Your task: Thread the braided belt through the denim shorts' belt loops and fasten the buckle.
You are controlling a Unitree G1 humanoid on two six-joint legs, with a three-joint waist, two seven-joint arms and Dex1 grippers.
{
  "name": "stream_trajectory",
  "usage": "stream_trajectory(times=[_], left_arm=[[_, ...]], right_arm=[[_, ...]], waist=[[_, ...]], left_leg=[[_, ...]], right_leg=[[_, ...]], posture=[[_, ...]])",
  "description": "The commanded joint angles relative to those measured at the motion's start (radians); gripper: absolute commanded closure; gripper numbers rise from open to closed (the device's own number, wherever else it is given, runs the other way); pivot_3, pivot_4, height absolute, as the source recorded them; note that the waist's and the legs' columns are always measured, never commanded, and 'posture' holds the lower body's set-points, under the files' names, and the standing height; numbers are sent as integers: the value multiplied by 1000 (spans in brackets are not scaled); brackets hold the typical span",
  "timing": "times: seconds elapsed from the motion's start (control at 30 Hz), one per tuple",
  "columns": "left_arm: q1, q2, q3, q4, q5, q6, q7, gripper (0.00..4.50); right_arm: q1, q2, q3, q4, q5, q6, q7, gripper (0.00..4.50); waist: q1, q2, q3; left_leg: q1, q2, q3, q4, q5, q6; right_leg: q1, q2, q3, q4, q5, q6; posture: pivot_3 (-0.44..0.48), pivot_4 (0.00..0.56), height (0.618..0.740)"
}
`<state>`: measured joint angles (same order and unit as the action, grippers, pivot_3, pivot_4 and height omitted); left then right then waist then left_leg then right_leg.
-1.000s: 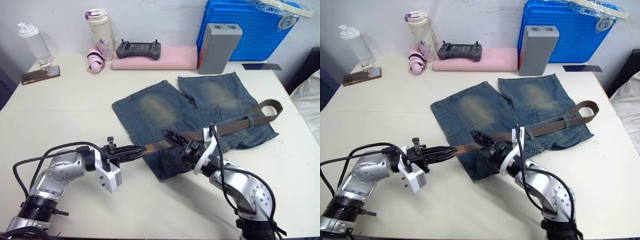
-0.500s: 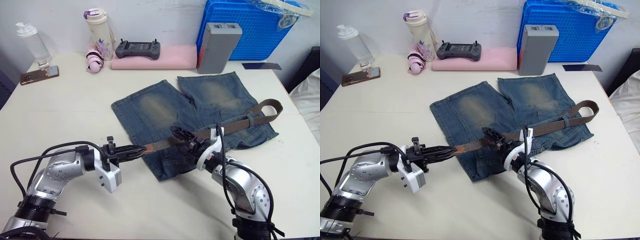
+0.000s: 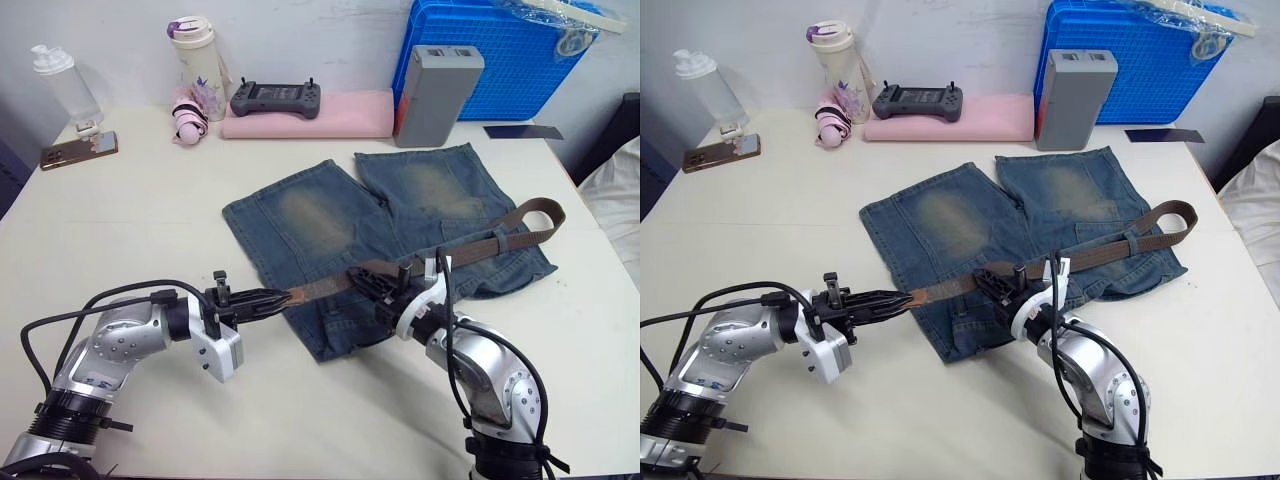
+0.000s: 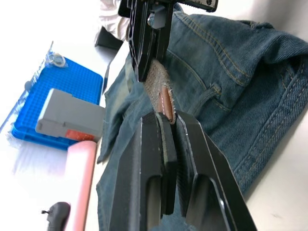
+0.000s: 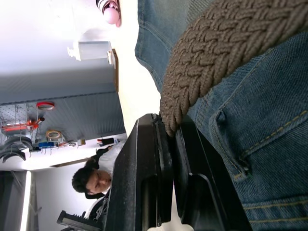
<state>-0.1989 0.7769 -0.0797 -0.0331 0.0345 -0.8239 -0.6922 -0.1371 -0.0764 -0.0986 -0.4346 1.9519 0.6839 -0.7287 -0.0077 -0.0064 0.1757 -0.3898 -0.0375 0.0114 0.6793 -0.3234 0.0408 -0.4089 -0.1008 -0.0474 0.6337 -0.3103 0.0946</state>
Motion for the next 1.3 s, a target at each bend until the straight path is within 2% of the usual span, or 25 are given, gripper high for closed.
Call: stream_trajectory(times=[0.03,0.13,0.2,0.23,0.27,0.3,0.63,0.9,1.07,1.3], left_arm=[[50,37,6,-57,-126,125,-49,3068],[89,45,19,-75,-161,216,-66,1916],[107,48,31,-80,-173,239,-79,914],[117,51,35,-80,-178,243,-87,690],[124,52,39,-81,-182,249,-94,159],[127,51,42,-83,-184,253,-97,66],[111,24,57,-119,-200,320,-119,66],[113,21,60,-145,-221,354,-146,66],[88,13,50,-139,-214,353,-163,66],[17,-2,-12,-30,-73,184,-183,66]], right_arm=[[-6,-63,-45,-24,20,-15,58,4500],[7,-157,-98,-15,4,-17,130,4500],[26,-212,-119,-4,-37,-17,175,4500],[38,-237,-131,3,-73,-15,199,4500],[48,-252,-140,9,-99,-20,220,4500],[55,-260,-141,11,-124,-27,239,4500],[87,-190,-79,-13,-348,-90,354,4500],[112,-119,55,-76,-536,-87,400,4500],[100,-94,135,-51,-629,-62,423,4500],[72,-64,180,43,-726,-20,450,4500]], waist=[[-1,0,0],[1,1,1],[4,1,1],[4,1,1],[4,1,1],[4,1,1],[4,2,1],[2,2,1],[3,2,1],[2,2,1]], left_leg=[[0,0,0,0,0,0],[0,0,0,0,0,0],[0,0,0,0,0,1],[0,0,0,0,0,1],[0,0,0,-1,0,1],[0,0,0,-1,-1,1],[0,0,0,-1,0,1],[0,0,0,-3,0,0],[0,0,0,-3,0,0],[0,0,0,-3,0,0]], right_leg=[[0,0,0,0,0,0],[0,0,0,-1,0,0],[2,0,0,-4,0,0],[2,0,0,-5,0,0],[2,0,0,-5,0,0],[2,0,0,-5,0,0],[2,0,0,-5,0,0],[1,0,0,-5,0,0],[1,0,0,-5,0,0],[1,0,0,-5,0,0]], posture=[[0,150,725],[0,150,725],[0,150,725],[0,150,725],[0,150,725],[0,150,725],[0,150,725],[0,150,725],[0,150,725],[0,150,725]])
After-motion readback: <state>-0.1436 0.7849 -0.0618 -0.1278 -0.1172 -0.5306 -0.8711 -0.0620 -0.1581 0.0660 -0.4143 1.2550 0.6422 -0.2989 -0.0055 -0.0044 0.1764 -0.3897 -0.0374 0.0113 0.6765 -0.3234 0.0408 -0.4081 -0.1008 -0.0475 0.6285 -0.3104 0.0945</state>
